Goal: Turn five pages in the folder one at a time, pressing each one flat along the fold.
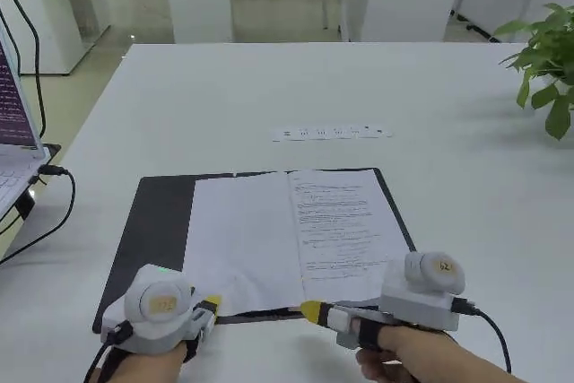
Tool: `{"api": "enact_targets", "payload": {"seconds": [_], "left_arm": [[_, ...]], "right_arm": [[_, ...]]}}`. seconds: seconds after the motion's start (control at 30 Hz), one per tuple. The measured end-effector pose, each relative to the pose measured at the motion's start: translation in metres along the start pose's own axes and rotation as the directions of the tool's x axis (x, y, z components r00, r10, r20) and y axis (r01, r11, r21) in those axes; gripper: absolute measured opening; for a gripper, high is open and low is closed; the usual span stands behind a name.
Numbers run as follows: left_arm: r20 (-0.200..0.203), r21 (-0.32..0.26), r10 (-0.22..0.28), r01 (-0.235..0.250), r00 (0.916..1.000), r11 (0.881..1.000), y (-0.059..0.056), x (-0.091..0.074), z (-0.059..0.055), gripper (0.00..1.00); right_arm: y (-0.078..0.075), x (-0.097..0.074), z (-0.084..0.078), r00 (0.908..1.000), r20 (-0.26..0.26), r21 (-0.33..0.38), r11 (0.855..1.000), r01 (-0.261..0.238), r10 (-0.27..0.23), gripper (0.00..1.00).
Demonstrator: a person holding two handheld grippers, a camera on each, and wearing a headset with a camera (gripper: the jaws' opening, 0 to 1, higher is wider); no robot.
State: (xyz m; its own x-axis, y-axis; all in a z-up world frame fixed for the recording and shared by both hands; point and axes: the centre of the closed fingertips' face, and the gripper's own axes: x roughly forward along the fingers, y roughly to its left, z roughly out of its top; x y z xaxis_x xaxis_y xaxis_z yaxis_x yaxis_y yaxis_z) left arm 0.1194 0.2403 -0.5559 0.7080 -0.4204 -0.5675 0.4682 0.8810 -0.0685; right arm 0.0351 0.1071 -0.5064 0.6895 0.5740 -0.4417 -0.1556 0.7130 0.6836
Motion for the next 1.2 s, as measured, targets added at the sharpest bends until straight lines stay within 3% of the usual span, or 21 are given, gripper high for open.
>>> {"api": "enact_targets", "payload": {"seconds": [0.07,0.13,0.23,0.33,0.43,0.57,0.67,0.8,0.9,1.07,1.2], "left_arm": [[-0.041,-0.058,-0.002,-0.001,0.9992,0.998,0.001,0.000,0.000,0.20],[-0.071,-0.140,-0.057,0.047,0.9958,0.989,-0.007,0.000,0.004,0.27],[-0.144,-0.206,-0.027,-0.004,0.9892,0.979,-0.006,-0.008,0.006,0.46],[-0.066,-0.257,-0.074,0.055,0.9950,0.965,-0.016,-0.018,0.025,0.51],[-0.034,-0.286,-0.092,0.079,0.9952,0.955,-0.022,-0.033,0.035,0.52],[-0.011,-0.277,-0.113,0.105,0.9936,0.955,-0.029,-0.051,0.042,0.53],[0.019,-0.264,-0.115,0.116,0.9931,0.958,-0.033,-0.066,0.049,0.57],[0.047,-0.245,-0.111,0.120,0.9927,0.962,-0.034,-0.080,0.058,0.60],[0.064,-0.208,-0.096,0.107,0.9933,0.972,-0.032,-0.090,0.064,0.62],[0.077,-0.167,-0.095,0.107,0.9925,0.980,-0.033,-0.102,0.070,0.64],[0.086,-0.124,-0.095,0.106,0.9918,0.987,-0.034,-0.111,0.073,0.66]], "right_arm": [[0.004,-0.010,0.012,0.9994,0.032,-0.011,1.000,0.009,-0.008,0.00],[0.010,-0.021,0.024,0.9979,0.061,-0.058,0.998,0.025,-0.021,0.00],[0.018,-0.036,0.042,0.9923,0.119,-0.105,0.993,0.047,-0.035,0.00],[0.022,-0.050,0.057,0.9840,0.169,-0.123,0.989,0.079,-0.057,0.00],[0.021,-0.062,0.067,0.9748,0.207,-0.125,0.986,0.111,-0.083,0.00],[0.010,-0.081,0.078,0.9551,0.259,-0.136,0.974,0.183,-0.143,0.00],[-0.001,-0.093,0.080,0.9452,0.267,-0.137,0.963,0.230,-0.188,0.00],[-0.010,-0.104,0.083,0.9368,0.275,-0.141,0.955,0.262,-0.216,0.00],[-0.017,-0.111,0.084,0.9311,0.276,-0.164,0.943,0.290,-0.239,0.00],[-0.023,-0.118,0.084,0.9303,0.266,-0.180,0.935,0.305,-0.253,0.16],[-0.029,-0.121,0.082,0.9299,0.247,-0.223,0.918,0.328,-0.272,0.32]]}}
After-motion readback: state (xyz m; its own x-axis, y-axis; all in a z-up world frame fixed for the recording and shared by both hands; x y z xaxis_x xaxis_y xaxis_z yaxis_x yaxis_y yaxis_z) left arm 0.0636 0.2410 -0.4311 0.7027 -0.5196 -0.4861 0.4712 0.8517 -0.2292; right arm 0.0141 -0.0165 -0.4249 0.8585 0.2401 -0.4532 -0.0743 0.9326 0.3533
